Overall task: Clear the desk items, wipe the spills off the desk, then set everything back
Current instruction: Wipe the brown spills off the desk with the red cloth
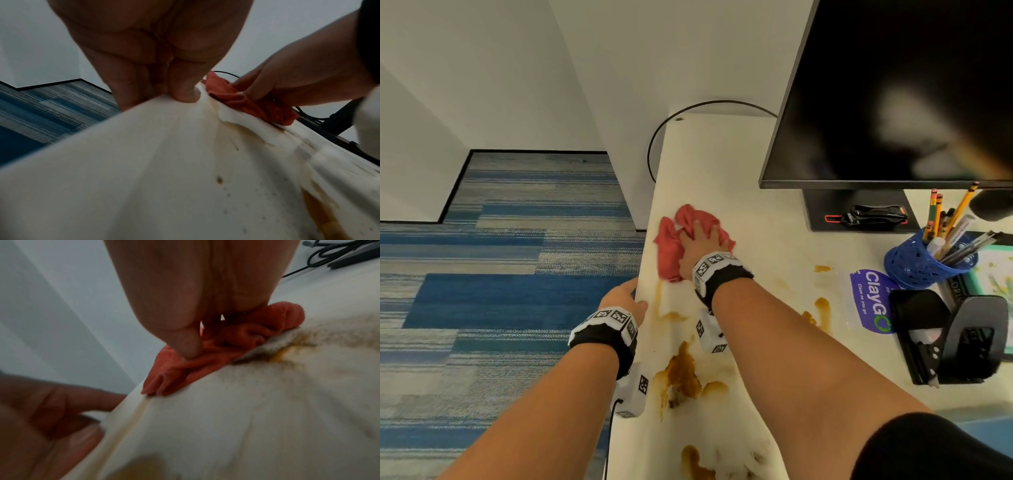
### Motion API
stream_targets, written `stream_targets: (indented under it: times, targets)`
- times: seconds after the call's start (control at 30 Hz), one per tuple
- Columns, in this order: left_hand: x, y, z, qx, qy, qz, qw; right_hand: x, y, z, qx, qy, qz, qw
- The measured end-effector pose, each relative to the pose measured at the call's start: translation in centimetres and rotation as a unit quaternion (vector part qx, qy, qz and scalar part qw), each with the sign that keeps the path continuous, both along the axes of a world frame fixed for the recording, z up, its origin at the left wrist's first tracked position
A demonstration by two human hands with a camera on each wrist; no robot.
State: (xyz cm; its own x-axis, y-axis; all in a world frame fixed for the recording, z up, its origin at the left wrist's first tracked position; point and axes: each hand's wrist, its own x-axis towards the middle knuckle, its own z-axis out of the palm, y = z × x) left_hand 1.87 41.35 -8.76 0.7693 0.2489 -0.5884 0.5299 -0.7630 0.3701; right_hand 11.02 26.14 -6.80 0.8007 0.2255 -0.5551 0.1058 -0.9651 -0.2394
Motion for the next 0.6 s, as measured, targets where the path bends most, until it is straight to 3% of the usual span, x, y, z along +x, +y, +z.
stream_targets:
  times: [0.13,0.2,0.47,0.6]
  targets:
    - [-0.2,0.0,0.2,-0.006,-0.003,0.0,1.0,-1.6,0.1,-0.1,0.004,0.005,0.086,0.996]
    - [-0.4,-0.3,0.5,-0.01,-0.008,0.005,1.0,-2.1,-1.4,0.2,0.007,0.004,0.084,0.996]
    - [-2.4,-1.1,0.7,-0.017,0.022,0.039,0.999,-3.3,-8.3,2.5,-0.057,0.009,-0.132,0.99]
    - [-3.8,-2.3,0.8,-0.007,0.058,0.057,0.997,-3.1,-8.0,5.9,-0.002,0.007,-0.175,0.985]
